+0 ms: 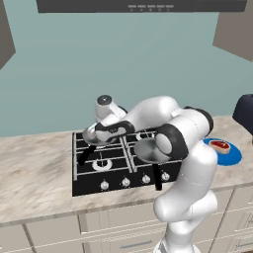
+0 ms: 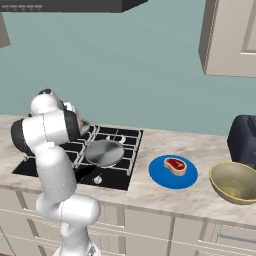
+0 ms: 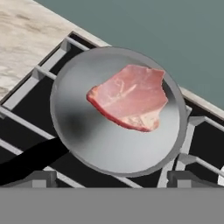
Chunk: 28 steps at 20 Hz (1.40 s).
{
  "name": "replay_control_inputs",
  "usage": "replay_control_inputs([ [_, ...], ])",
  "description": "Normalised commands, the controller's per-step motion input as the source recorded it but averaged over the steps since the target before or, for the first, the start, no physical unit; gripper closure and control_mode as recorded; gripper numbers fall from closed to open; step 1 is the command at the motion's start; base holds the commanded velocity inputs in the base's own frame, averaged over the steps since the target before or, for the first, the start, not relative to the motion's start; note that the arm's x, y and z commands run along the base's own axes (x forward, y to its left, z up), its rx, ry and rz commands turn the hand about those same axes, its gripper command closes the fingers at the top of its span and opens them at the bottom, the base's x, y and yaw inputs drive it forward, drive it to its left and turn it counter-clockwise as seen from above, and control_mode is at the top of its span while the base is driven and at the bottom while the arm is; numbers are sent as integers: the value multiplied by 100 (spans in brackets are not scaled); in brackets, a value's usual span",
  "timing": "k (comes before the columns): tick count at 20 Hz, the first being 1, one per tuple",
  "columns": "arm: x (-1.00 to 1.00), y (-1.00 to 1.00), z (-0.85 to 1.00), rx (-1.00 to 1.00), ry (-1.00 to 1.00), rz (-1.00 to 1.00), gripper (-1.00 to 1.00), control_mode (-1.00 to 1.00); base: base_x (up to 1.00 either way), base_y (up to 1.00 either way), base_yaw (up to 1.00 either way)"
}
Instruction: Place one of the steaks on the plate and the other in the bowl. Then place the bowl in the fridge.
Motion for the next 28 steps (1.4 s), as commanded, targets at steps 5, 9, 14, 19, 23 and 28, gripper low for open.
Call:
replay_control_inputs([
  [5, 33, 19, -27, 0, 1, 0, -100, -100, 0, 0, 0],
  [9, 34, 11, -25, 0, 0, 0, -100, -100, 0, 0, 0],
  [14, 35, 2, -29, 0, 0, 0, -100, -100, 0, 0, 0],
  [19, 38, 0, -21, 0, 0, 0, -100, -100, 0, 0, 0],
  [23, 33, 0, -19, 0, 0, 0, -100, -100, 0, 0, 0],
  [28, 25, 0, -22, 0, 0, 0, -100, -100, 0, 0, 0],
])
